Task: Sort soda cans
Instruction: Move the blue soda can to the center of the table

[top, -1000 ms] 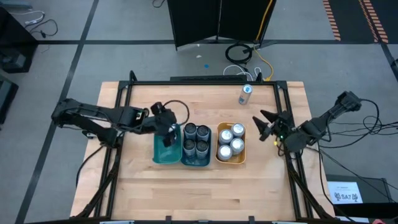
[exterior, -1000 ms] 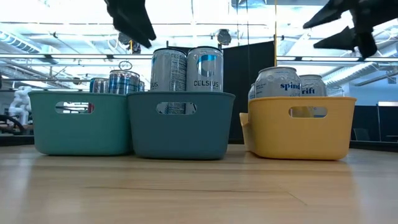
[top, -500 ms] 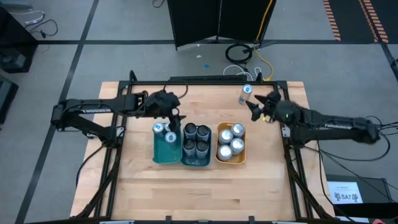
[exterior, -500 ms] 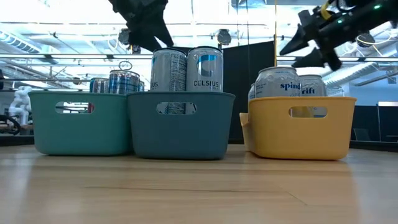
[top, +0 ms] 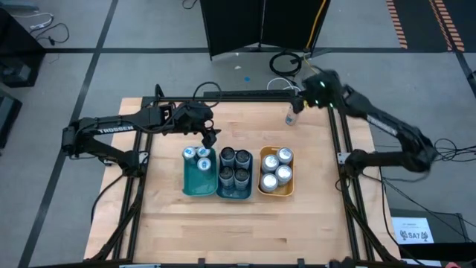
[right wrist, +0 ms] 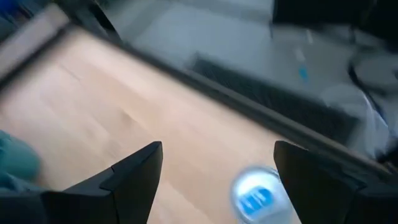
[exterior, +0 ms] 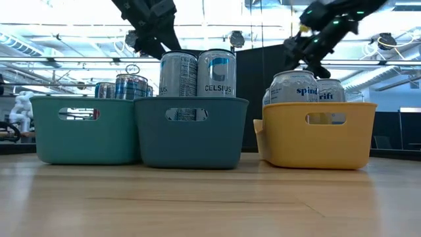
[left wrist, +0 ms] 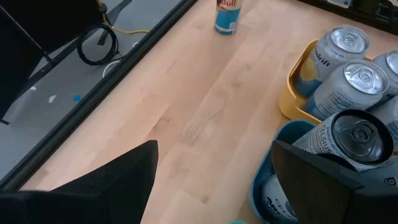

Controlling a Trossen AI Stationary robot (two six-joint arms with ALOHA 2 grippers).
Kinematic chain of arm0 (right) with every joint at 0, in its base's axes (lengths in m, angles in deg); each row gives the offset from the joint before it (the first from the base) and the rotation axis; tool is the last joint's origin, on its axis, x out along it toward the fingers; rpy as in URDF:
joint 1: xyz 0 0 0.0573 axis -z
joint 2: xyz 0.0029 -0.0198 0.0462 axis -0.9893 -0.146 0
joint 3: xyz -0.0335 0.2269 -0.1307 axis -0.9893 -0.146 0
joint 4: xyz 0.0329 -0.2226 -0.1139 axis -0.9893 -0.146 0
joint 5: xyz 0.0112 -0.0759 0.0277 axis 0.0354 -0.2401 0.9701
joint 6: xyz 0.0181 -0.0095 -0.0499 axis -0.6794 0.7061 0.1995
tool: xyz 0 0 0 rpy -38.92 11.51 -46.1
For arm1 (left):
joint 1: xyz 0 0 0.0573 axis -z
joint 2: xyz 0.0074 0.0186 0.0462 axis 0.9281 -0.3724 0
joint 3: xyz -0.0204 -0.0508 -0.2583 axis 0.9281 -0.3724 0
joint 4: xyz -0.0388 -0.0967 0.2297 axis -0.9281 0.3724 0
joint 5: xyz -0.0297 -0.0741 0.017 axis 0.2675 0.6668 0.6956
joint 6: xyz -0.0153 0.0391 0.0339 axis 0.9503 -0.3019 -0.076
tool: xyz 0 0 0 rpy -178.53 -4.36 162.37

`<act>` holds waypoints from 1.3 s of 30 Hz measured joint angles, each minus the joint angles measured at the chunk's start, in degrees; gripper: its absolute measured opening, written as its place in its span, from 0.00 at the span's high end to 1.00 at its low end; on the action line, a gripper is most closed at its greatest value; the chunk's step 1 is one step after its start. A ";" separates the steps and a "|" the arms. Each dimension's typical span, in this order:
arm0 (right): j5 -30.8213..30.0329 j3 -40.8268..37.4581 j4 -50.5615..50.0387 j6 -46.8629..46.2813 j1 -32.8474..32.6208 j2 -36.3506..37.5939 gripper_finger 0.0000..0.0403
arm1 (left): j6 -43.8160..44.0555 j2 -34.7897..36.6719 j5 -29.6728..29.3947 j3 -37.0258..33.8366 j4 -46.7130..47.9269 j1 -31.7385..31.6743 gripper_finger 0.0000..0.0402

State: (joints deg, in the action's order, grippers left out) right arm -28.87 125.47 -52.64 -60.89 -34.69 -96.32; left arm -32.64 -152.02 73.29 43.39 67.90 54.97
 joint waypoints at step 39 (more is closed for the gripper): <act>-5.94 22.27 -24.60 4.79 3.04 -20.91 0.06 | 3.22 0.00 -0.09 0.02 2.09 0.07 0.20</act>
State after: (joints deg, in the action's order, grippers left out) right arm -34.81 147.74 -77.24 -56.10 -31.65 -117.22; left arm -29.42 -152.02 73.20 43.41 69.99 55.04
